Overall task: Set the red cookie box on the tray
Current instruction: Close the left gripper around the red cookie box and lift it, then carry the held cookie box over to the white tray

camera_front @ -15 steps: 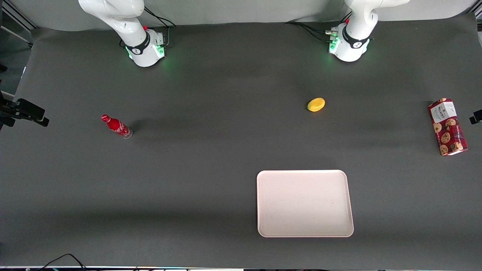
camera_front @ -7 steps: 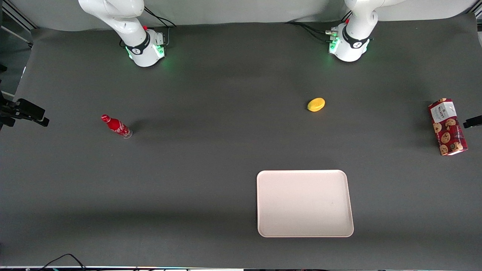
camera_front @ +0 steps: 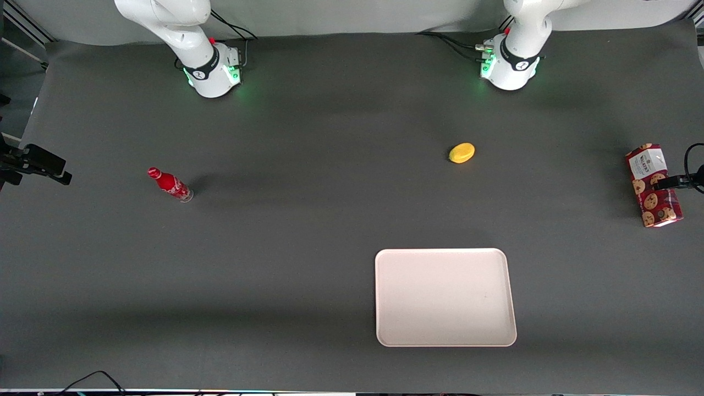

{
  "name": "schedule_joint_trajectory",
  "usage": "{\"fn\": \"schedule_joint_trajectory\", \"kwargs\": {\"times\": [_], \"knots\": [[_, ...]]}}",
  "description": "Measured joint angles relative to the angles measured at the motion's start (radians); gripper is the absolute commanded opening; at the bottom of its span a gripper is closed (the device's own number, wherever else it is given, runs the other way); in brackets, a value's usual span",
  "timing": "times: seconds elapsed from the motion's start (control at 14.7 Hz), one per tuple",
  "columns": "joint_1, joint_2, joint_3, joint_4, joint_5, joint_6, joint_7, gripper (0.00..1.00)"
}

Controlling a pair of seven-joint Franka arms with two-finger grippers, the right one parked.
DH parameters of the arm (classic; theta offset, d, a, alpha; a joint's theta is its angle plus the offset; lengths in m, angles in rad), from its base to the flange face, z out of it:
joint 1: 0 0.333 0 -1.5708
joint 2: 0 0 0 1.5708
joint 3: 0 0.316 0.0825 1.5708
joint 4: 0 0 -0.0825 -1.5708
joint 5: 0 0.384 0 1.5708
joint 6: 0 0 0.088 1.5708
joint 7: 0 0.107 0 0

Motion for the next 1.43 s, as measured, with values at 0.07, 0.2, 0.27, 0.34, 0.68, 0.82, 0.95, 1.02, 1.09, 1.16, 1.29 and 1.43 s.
{"fn": "schedule_joint_trajectory", "kwargs": {"times": [0.07, 0.2, 0.27, 0.34, 0.68, 0.82, 0.95, 1.02, 1.09, 1.16, 1.29, 1.43], "knots": [[0.006, 0.011, 0.000, -0.015, -0.012, 0.012, 0.009, 0.99], [0.017, 0.020, 0.000, -0.046, -0.028, 0.027, 0.017, 0.88], [0.020, 0.020, 0.000, -0.059, -0.033, 0.035, 0.018, 0.71], [0.022, 0.020, 0.000, -0.071, -0.042, 0.048, 0.019, 0.50], [0.021, 0.019, -0.007, -0.084, -0.050, 0.061, 0.021, 0.00], [0.018, 0.018, -0.009, -0.083, -0.050, 0.065, 0.023, 0.00], [0.017, 0.017, -0.010, -0.081, -0.050, 0.067, 0.026, 0.00], [0.016, 0.017, -0.010, -0.080, -0.050, 0.067, 0.028, 0.00], [0.014, 0.017, -0.010, -0.078, -0.050, 0.067, 0.030, 0.00], [0.012, 0.015, -0.011, -0.074, -0.050, 0.067, 0.030, 0.00], [0.004, 0.008, -0.014, -0.047, -0.050, 0.050, 0.030, 0.00], [-0.011, -0.011, -0.021, 0.032, -0.050, -0.055, 0.030, 0.00]]}}
